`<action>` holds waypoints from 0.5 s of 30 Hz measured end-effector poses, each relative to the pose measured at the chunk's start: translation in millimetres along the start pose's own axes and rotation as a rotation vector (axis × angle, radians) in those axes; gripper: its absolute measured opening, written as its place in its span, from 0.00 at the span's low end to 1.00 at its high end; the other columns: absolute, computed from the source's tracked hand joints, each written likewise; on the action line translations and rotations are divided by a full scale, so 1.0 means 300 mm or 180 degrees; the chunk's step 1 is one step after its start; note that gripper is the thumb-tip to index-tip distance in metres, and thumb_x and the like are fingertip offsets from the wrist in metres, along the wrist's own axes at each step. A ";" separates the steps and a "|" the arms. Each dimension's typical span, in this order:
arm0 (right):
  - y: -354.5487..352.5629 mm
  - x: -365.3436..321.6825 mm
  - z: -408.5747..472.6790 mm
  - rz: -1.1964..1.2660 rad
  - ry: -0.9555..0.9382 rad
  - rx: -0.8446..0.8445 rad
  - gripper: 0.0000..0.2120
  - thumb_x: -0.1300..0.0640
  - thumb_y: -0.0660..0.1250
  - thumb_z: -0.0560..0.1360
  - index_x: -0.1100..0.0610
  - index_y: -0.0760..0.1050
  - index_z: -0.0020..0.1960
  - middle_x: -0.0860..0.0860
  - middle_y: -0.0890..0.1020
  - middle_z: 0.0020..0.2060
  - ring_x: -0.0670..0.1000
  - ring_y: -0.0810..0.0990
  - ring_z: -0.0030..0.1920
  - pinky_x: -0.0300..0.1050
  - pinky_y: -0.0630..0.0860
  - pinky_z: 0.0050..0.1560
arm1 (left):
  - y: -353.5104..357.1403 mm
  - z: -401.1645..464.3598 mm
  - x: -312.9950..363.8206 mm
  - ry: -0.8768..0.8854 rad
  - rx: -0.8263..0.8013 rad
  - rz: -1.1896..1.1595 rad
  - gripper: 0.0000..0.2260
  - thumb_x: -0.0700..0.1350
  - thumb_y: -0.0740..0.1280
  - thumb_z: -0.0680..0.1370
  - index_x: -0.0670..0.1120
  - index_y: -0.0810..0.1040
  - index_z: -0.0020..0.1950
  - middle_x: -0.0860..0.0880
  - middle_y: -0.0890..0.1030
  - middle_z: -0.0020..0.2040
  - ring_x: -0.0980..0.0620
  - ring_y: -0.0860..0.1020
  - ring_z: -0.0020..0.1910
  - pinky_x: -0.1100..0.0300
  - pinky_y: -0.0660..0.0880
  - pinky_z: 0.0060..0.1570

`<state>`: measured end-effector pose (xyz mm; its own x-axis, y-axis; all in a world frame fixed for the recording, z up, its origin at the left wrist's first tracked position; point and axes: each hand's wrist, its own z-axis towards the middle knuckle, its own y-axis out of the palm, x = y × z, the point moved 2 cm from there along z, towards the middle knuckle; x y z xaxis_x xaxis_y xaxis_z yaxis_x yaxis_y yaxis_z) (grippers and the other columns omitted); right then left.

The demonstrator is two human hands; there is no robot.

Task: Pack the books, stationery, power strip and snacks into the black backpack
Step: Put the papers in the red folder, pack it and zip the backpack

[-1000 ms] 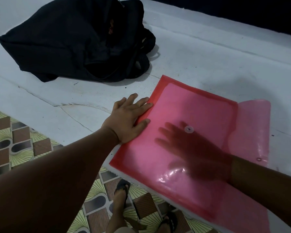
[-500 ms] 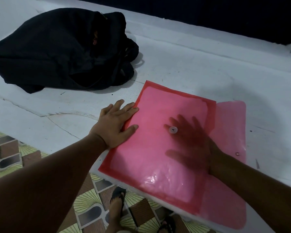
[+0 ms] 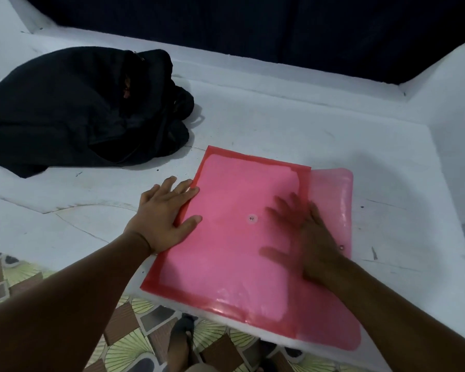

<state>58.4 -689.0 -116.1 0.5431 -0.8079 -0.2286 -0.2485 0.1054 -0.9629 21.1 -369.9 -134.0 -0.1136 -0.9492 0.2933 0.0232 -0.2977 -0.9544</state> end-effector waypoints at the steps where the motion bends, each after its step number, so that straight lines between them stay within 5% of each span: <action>1: -0.016 0.004 -0.006 0.0171 0.0202 0.0157 0.42 0.23 0.46 0.73 0.45 0.55 0.79 0.44 0.53 0.79 0.50 0.42 0.80 0.58 0.38 0.78 | 0.001 -0.002 0.002 0.0022 0.0062 -0.0062 0.35 0.69 0.54 0.75 0.53 0.66 0.78 0.50 0.63 0.79 0.47 0.55 0.80 0.42 0.54 0.75; 4: -0.072 0.049 -0.070 0.0244 0.0900 0.0903 0.37 0.30 0.46 0.78 0.54 0.70 0.73 0.52 0.68 0.75 0.58 0.56 0.78 0.63 0.50 0.77 | -0.006 -0.004 -0.006 -0.0027 0.0262 -0.0409 0.35 0.71 0.62 0.70 0.50 0.76 0.68 0.48 0.64 0.79 0.47 0.60 0.79 0.42 0.56 0.74; 6: -0.120 0.100 -0.131 0.0460 0.1645 0.1202 0.31 0.39 0.60 0.78 0.52 0.65 0.76 0.52 0.67 0.75 0.58 0.58 0.78 0.62 0.58 0.75 | -0.017 -0.001 -0.001 -0.0050 0.0346 -0.0568 0.31 0.73 0.65 0.66 0.51 0.77 0.57 0.48 0.66 0.78 0.46 0.65 0.75 0.39 0.63 0.71; 8: -0.154 0.117 -0.156 0.1056 0.2269 0.1007 0.36 0.42 0.68 0.75 0.50 0.59 0.78 0.51 0.68 0.75 0.56 0.64 0.75 0.55 0.65 0.73 | -0.026 0.008 0.002 -0.0040 0.0384 -0.0691 0.29 0.75 0.67 0.64 0.54 0.72 0.50 0.50 0.67 0.76 0.47 0.67 0.72 0.38 0.67 0.68; 11: -0.191 0.035 -0.102 0.1183 0.2063 0.0867 0.21 0.49 0.65 0.78 0.50 0.73 0.70 0.50 0.80 0.64 0.52 0.77 0.63 0.39 0.69 0.59 | -0.025 0.008 -0.006 -0.0160 0.0143 -0.0692 0.40 0.79 0.66 0.61 0.54 0.72 0.64 0.51 0.63 0.78 0.48 0.60 0.77 0.42 0.61 0.74; 13: -0.196 -0.053 -0.043 0.1073 0.1721 0.1017 0.15 0.53 0.61 0.80 0.46 0.77 0.65 0.48 0.83 0.59 0.50 0.81 0.55 0.39 0.72 0.52 | -0.010 -0.005 0.000 -0.0466 -0.0092 -0.0771 0.51 0.81 0.66 0.60 0.54 0.64 0.77 0.50 0.60 0.79 0.46 0.55 0.79 0.44 0.57 0.77; 15: -0.165 -0.149 0.020 0.0936 0.1617 0.0835 0.18 0.52 0.59 0.81 0.40 0.73 0.68 0.47 0.81 0.62 0.50 0.80 0.57 0.45 0.76 0.56 | -0.014 -0.012 -0.004 -0.0560 -0.0070 -0.0911 0.50 0.80 0.66 0.62 0.52 0.67 0.76 0.50 0.64 0.78 0.45 0.59 0.78 0.42 0.59 0.76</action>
<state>51.2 -654.6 -59.0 0.0186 -0.8909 -0.4539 -0.0899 0.4507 -0.8882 17.4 -367.2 -130.5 0.0609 -0.8310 0.5530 -0.0066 -0.5544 -0.8323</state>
